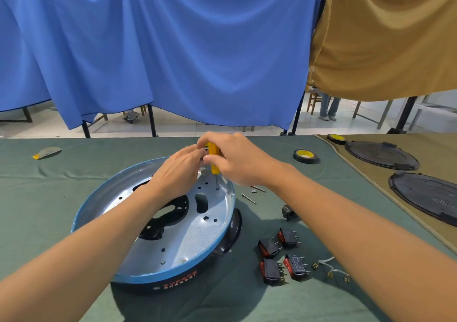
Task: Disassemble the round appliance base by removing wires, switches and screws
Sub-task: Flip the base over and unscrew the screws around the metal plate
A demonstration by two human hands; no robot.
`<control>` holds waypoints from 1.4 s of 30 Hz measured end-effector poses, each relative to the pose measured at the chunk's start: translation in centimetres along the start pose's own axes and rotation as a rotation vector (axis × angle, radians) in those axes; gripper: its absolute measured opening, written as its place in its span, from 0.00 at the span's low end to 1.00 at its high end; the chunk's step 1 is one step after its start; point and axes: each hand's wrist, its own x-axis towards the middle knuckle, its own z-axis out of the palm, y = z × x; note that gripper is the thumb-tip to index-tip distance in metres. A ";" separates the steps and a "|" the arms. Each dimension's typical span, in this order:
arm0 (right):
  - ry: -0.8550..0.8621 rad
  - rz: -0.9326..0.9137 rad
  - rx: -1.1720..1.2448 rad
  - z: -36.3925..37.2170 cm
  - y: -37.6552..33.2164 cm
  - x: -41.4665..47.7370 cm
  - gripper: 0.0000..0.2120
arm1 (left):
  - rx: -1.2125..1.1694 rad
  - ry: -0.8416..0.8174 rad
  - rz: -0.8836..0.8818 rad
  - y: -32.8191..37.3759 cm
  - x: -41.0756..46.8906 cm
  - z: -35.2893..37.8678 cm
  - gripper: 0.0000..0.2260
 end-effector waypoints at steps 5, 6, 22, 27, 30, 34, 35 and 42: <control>0.008 0.014 -0.001 -0.1 -0.4 -0.1 0.08 | 0.001 0.042 -0.026 -0.6 0.0 0.0 0.09; -0.037 0.014 -0.021 -0.1 -0.6 0.0 0.08 | 0.019 0.022 -0.023 -0.6 0.1 0.0 0.10; -0.160 0.119 -0.306 -0.6 -2.0 1.8 0.11 | -0.010 0.016 -0.120 -0.5 0.0 0.0 0.09; -0.306 0.107 -0.391 -1.8 -2.3 1.8 0.07 | -0.033 0.058 -0.116 -0.5 0.1 0.3 0.08; -0.204 0.246 -0.362 -1.4 -2.0 2.1 0.12 | -0.046 0.000 -0.155 -0.7 0.2 0.7 0.06; -0.310 0.244 -0.395 -0.4 -2.0 2.3 0.10 | -0.049 -0.115 -0.180 -1.1 0.1 0.7 0.11; -0.358 0.233 -0.395 0.1 -2.0 2.2 0.08 | -0.044 -0.143 -0.173 -1.3 0.0 0.6 0.13; -0.326 0.211 -0.365 -0.8 -1.7 3.0 0.06 | -0.006 -0.180 -0.141 -1.2 0.0 0.4 0.10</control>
